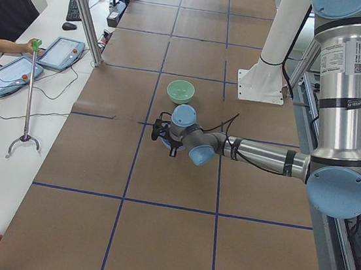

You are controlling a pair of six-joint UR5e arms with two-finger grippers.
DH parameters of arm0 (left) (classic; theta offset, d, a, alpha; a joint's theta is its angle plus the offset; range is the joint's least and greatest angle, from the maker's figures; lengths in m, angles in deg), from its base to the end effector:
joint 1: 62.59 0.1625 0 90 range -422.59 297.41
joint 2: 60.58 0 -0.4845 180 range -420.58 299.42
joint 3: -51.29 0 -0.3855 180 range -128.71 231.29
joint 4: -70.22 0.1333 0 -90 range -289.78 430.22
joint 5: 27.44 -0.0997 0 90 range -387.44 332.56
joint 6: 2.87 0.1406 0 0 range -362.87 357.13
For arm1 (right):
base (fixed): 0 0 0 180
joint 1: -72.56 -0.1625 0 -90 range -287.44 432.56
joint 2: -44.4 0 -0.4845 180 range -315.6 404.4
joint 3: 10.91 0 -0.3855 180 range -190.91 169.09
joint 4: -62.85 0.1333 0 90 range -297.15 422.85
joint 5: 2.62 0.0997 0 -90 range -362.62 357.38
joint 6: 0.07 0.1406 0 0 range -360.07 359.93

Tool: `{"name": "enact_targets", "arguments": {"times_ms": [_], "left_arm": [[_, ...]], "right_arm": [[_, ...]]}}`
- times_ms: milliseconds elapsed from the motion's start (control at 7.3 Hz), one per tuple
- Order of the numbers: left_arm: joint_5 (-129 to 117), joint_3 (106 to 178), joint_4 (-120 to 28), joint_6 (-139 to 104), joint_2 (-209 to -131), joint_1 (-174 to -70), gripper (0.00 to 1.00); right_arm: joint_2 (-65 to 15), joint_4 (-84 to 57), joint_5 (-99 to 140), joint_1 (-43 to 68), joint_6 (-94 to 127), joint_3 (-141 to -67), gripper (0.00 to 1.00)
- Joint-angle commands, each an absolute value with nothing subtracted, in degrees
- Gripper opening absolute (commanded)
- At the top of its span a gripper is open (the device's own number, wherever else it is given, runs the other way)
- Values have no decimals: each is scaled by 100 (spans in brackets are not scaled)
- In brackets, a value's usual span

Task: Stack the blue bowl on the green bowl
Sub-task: 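Reach the left gripper down to the rim of the blue bowl, then grip the blue bowl rim with the left gripper and lift it, then carry the blue bowl over the green bowl with the left gripper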

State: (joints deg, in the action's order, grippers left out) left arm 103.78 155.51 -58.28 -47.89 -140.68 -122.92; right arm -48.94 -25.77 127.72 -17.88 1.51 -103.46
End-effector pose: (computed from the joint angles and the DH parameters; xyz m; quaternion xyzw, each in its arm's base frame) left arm 0.1855 -0.4077 0.6206 0.0728 0.4678 0.0110 0.8808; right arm 0.0458 -0.4577 0.7576 0.0014 -0.3448 0.0148 0.9385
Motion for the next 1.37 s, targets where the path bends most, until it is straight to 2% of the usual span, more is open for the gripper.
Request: {"name": "enact_targets", "arguments": {"times_ms": [0, 137, 411, 548, 685, 959, 1233], "left_arm": [[10536, 16864, -3651, -3859, -14135, -12665, 0], [10528, 17376, -2665, -3690, -14318, -13014, 0], [10475, 17775, -1133, -3767, -15386, -13263, 0], [10492, 17777, -1065, -4229, -15557, -13020, 0], [10484, 17698, -1073, -5138, -16090, -12409, 0], [10170, 17051, -1727, -6205, -16603, -11527, 0], [9861, 16111, -3149, -7129, -16815, -11042, 0]], "right_arm": [[-4894, -2575, 12781, -1788, 160, -10346, 100], [-4894, -2575, 12772, -1788, 151, -10346, 100], [-4894, -2583, 12772, -1788, 151, -10346, 100], [-4894, -2584, 12772, -1788, 151, -10346, 100], [-4894, -2575, 12772, -1788, 151, -10346, 100], [-4894, -2575, 12772, -1788, 151, -10346, 100], [-4894, -2583, 12772, -1788, 151, -10346, 100]]}}
